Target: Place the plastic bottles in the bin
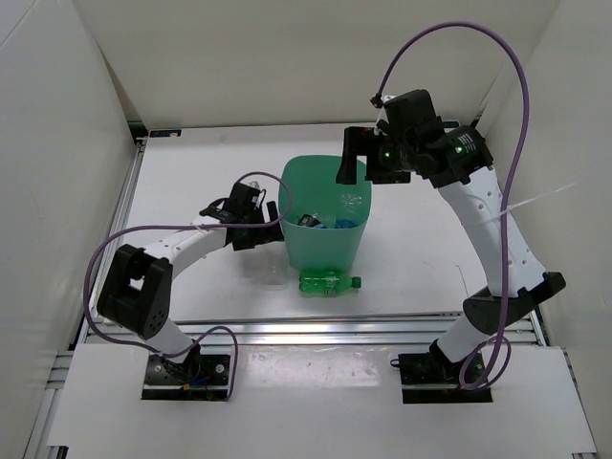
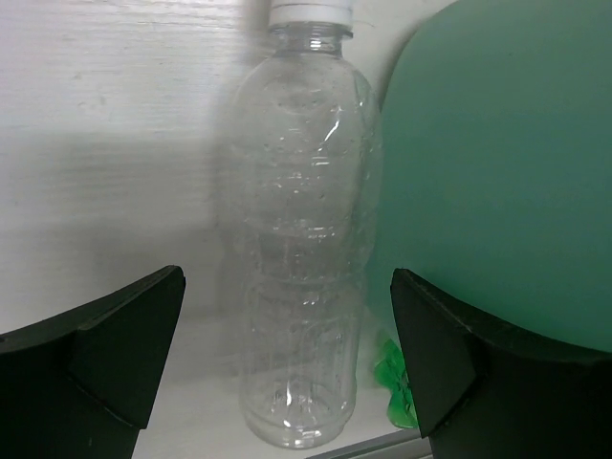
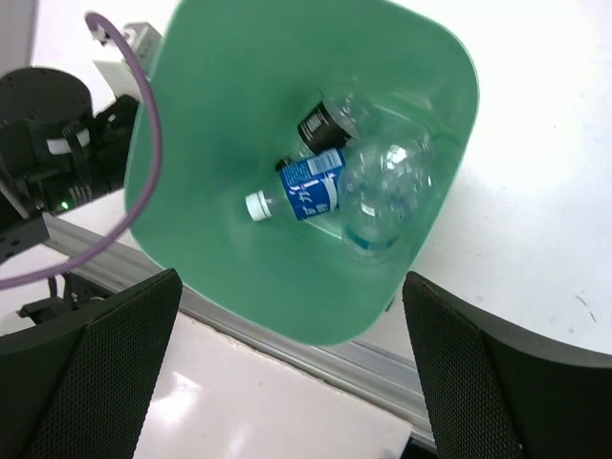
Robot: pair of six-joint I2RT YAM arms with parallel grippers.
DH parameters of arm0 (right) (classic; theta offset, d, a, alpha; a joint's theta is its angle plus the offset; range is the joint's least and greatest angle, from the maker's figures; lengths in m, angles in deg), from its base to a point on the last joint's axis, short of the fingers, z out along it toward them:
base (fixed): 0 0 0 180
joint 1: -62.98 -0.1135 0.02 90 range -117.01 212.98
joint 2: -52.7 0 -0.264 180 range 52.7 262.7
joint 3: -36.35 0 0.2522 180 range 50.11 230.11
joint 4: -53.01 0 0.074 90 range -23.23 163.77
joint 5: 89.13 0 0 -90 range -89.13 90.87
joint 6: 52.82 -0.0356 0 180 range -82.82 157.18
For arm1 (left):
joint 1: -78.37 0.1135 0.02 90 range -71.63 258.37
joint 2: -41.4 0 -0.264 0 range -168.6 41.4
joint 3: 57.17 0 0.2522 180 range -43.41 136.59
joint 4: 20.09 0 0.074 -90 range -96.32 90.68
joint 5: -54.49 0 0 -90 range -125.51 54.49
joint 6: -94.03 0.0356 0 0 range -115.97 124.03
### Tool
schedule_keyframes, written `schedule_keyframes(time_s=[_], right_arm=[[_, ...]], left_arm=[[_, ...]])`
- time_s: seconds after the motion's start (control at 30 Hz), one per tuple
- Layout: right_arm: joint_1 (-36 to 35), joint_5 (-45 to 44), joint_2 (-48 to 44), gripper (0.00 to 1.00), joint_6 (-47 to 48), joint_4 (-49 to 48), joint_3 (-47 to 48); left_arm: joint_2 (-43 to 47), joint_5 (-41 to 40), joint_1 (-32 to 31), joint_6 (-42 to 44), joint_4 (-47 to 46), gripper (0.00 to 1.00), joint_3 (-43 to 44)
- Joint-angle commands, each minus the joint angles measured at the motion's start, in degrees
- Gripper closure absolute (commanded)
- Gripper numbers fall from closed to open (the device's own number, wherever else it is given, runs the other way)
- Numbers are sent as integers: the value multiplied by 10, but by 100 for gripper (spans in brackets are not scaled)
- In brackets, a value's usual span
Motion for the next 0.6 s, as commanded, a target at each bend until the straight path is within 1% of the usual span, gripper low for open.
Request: schedule_keyframes(time_s=[0.0,0.03,0.17,0.2,0.3,0.33,0.43,0.53,0.57], right_arm=[[15,12,-22,0,15,2,-14],[15,12,-29,0,15,2,-19],[20,12,-39,0,15,2,-30],[20,12,-39,0,15,2,-35],[20,12,-39,0,15,2,-41],[20,12,-39,0,15,2,-41],[20,12,-39,0,15,2,-46],[20,12,-39,0,15,2,-46],[20,12,-39,0,15,2,-46]], left_arm=[[-15,43,-3,7,-31,0,15],[-26,43,-3,7,-36,0,15],[-51,67,-3,1,-43,12,8],[-51,74,-3,1,-43,21,8],[-58,74,-3,1,-43,35,2],[-49,67,-3,1,-43,42,-3],[-11,46,-3,8,-43,55,-11],[38,17,-3,8,-24,58,-16],[64,9,-3,13,-8,60,-10]])
